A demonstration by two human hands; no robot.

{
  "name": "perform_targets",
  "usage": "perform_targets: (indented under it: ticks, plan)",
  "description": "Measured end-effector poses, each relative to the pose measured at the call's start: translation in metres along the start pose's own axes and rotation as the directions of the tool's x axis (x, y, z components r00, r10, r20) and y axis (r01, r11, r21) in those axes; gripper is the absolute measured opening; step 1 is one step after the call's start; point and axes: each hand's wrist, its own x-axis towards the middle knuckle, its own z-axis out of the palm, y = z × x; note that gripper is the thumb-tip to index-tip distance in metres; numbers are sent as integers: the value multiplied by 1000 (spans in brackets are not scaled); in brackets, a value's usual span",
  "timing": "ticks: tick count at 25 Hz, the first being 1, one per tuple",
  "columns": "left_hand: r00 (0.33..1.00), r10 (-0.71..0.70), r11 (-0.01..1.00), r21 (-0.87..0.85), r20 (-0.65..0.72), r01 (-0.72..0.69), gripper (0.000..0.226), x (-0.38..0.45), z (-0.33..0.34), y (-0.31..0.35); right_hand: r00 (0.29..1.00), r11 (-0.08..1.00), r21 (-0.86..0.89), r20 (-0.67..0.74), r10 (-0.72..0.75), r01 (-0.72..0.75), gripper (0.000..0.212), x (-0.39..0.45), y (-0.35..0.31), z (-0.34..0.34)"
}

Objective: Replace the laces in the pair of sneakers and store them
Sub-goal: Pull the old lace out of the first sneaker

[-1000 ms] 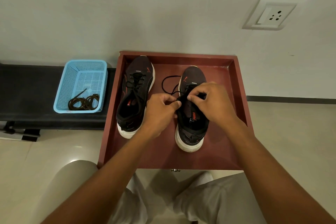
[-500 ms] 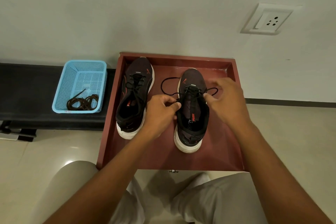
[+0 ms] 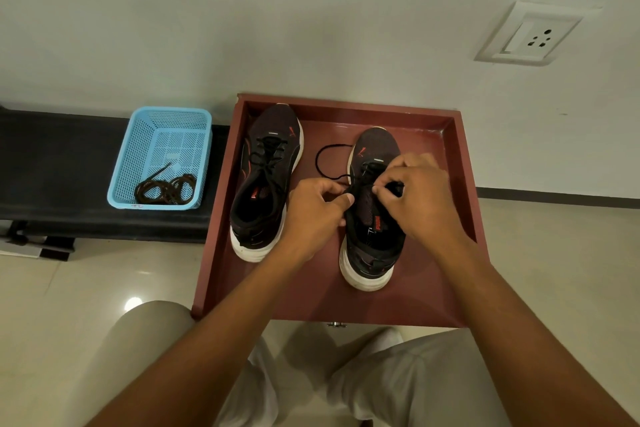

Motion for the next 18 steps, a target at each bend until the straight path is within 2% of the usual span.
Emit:
perform_targets:
  ticks: [4,7,13,18]
  plan:
    - [1000,-3,1000,8,-10,3,7,1,0,1,983,983,110,-100,156,-145,10,-4,27,-18]
    - [1000,-1,1000,15,-9,1,7,0,0,0,930,919,268,-149,336,-289,13,-7,35,-27]
    - [1000,-11,1000,12,5,11,7,-1,-3,1,828,779,433,-118,548,-453,18,1,32,-31]
    - [1000,-16,1000,16,12,16,7,-3,-4,1,725,616,497,38,688,-611,9,15,34,-23]
